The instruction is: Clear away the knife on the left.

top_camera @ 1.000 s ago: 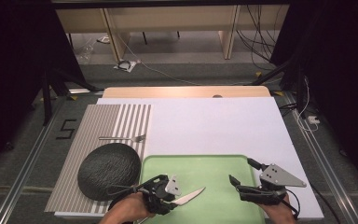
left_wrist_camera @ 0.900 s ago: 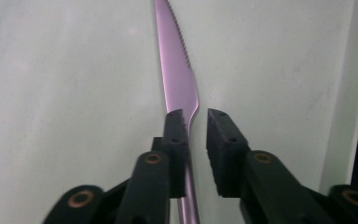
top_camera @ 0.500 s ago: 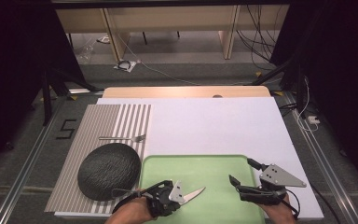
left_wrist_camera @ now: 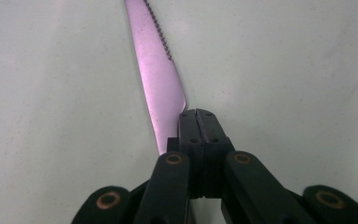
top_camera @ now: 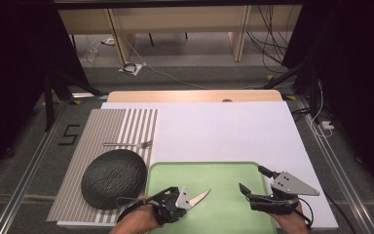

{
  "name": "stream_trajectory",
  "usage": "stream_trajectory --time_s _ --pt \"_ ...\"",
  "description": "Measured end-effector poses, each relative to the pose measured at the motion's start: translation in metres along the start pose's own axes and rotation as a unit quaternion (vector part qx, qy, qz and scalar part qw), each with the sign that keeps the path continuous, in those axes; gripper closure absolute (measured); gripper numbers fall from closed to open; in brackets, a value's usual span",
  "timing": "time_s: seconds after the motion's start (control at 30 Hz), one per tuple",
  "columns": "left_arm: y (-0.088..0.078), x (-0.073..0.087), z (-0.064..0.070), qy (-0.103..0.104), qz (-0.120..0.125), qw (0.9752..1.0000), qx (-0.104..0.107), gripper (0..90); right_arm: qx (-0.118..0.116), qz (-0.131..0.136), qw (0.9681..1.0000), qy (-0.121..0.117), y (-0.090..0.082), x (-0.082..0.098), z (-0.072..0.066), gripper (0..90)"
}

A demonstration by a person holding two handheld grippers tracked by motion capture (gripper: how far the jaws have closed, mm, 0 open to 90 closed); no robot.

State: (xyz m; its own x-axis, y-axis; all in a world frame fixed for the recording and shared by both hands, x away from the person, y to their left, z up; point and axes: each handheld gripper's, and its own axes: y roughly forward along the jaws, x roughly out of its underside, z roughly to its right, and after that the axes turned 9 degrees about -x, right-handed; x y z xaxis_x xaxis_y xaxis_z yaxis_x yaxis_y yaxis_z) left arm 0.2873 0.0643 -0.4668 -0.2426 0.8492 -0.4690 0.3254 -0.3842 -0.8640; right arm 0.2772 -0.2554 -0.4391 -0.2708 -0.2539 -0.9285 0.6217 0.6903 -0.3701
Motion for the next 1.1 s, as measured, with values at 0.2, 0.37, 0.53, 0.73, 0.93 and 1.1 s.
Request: stream_trajectory --time_s 0.2,0.37,0.53,0.73,0.93,1.1 --pt "0.000 0.004 -0.007 -0.015 0.006 0.9998 -0.008 88.4 -0.001 -0.001 1.0000 -0.001 0.000 0.000 0.000 16.6" --pt "0.000 0.007 -0.010 -0.017 0.004 0.9996 -0.023 88.9 0.000 -0.002 1.0000 -0.001 0.000 0.000 0.000 16.6" --pt "-0.001 0.009 -0.014 -0.018 -0.003 0.9992 -0.036 89.5 -0.001 -0.002 1.0000 -0.002 0.000 0.000 0.000 16.7" --pt "-0.002 0.013 -0.018 -0.027 -0.002 0.9988 -0.041 89.5 -0.001 -0.002 1.0000 -0.004 0.001 0.000 0.000 16.7" --pt "-0.002 0.016 -0.023 -0.035 0.000 0.9984 -0.045 89.5 -0.002 -0.002 1.0000 -0.002 0.001 0.000 0.000 16.8" --pt "-0.003 0.019 -0.028 -0.043 -0.002 0.9979 -0.047 89.5 -0.002 -0.002 1.0000 -0.004 0.001 0.000 0.000 16.8"
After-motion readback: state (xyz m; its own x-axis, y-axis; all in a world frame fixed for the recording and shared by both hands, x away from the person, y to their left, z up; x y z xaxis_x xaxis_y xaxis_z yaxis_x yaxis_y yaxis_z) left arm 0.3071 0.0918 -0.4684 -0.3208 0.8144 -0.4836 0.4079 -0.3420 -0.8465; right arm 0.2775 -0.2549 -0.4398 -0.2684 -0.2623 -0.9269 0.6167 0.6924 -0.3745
